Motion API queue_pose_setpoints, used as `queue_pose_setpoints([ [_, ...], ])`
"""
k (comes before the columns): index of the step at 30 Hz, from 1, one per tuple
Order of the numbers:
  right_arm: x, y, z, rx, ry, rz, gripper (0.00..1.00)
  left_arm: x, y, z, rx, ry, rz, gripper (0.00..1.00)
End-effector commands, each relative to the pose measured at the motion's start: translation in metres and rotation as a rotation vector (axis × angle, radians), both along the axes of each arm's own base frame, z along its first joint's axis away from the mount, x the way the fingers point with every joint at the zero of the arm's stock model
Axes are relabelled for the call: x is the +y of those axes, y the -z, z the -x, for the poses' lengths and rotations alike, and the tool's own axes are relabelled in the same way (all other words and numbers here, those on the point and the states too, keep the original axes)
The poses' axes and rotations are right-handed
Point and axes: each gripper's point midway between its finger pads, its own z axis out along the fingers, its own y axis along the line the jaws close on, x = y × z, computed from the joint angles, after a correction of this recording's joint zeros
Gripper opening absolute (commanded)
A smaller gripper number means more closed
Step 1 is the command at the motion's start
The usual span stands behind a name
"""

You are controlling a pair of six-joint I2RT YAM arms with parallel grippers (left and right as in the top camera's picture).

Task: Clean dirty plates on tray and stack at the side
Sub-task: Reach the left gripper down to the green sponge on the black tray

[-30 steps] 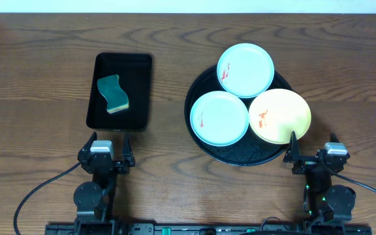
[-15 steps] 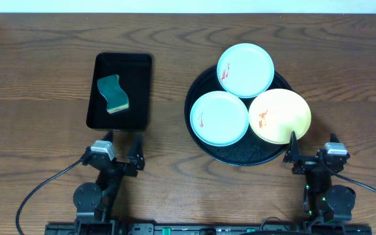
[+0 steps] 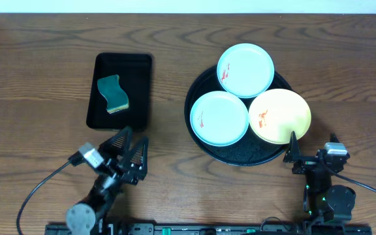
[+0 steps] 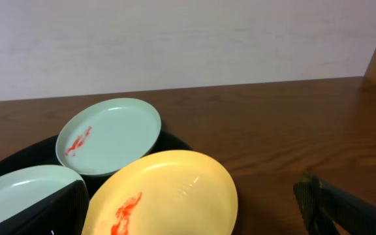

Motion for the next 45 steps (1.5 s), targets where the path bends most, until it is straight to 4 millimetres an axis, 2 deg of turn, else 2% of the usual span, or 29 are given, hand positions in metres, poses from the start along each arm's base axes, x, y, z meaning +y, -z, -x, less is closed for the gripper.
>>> queue_pose_setpoints([
  [1, 0.001, 0.001, 0.000, 0.001, -0.004, 0.012, 0.99, -0.006, -0.037, 0.016, -0.120, 0.002, -0.093, 0.82],
  [3, 0.001, 0.001, 0.000, 0.001, -0.004, 0.012, 0.99, 0.003, -0.048, 0.012, -0.114, -0.085, -0.165, 0.82],
  [6, 0.001, 0.001, 0.000, 0.001, -0.004, 0.012, 0.99, 0.033, -0.058, -0.003, 0.010, -0.295, -0.280, 0.83],
  [10, 0.001, 0.001, 0.000, 0.001, -0.004, 0.012, 0.99, 0.069, -0.051, -0.024, 0.333, -0.470, -0.484, 0.83],
  [14, 0.001, 0.001, 0.000, 0.001, -0.004, 0.012, 0.99, 0.084, -0.031, -0.047, 0.708, -0.425, -0.740, 0.82],
  [16, 0.001, 0.001, 0.000, 0.001, -0.004, 0.012, 0.99, 0.084, -0.026, -0.058, 0.841, -0.364, -0.806, 0.83],
  [20, 0.001, 0.001, 0.000, 0.001, -0.004, 0.012, 0.99, 0.084, -0.023, -0.090, 0.994, -0.301, -0.844, 0.83],
  [24, 0.001, 0.001, 0.000, 0.001, -0.004, 0.012, 0.99, 0.089, -0.014, -0.133, 1.073, -0.313, -0.797, 0.83],
  [27, 0.001, 0.001, 0.000, 0.001, -0.004, 0.012, 0.99, 0.100, 0.007, -0.166, 1.108, -0.340, -0.783, 0.83],
  [31, 0.001, 0.001, 0.000, 0.001, -0.004, 0.012, 0.99, 0.100, 0.039, -0.192, 1.149, -0.309, -0.782, 0.83],
  [37, 0.001, 0.001, 0.000, 0.001, -0.004, 0.012, 0.99, 0.106, 0.092, -0.210, 1.266, -0.279, -0.794, 0.83],
  [41, 0.001, 0.001, 0.000, 0.001, -0.004, 0.012, 0.99, 0.127, 0.124, -0.219, 1.398, -0.426, -0.672, 0.83],
  [45, 0.001, 0.001, 0.000, 0.001, -0.004, 0.012, 0.99, 0.133, 0.152, -0.224, 1.458, -0.432, -0.657, 0.83],
])
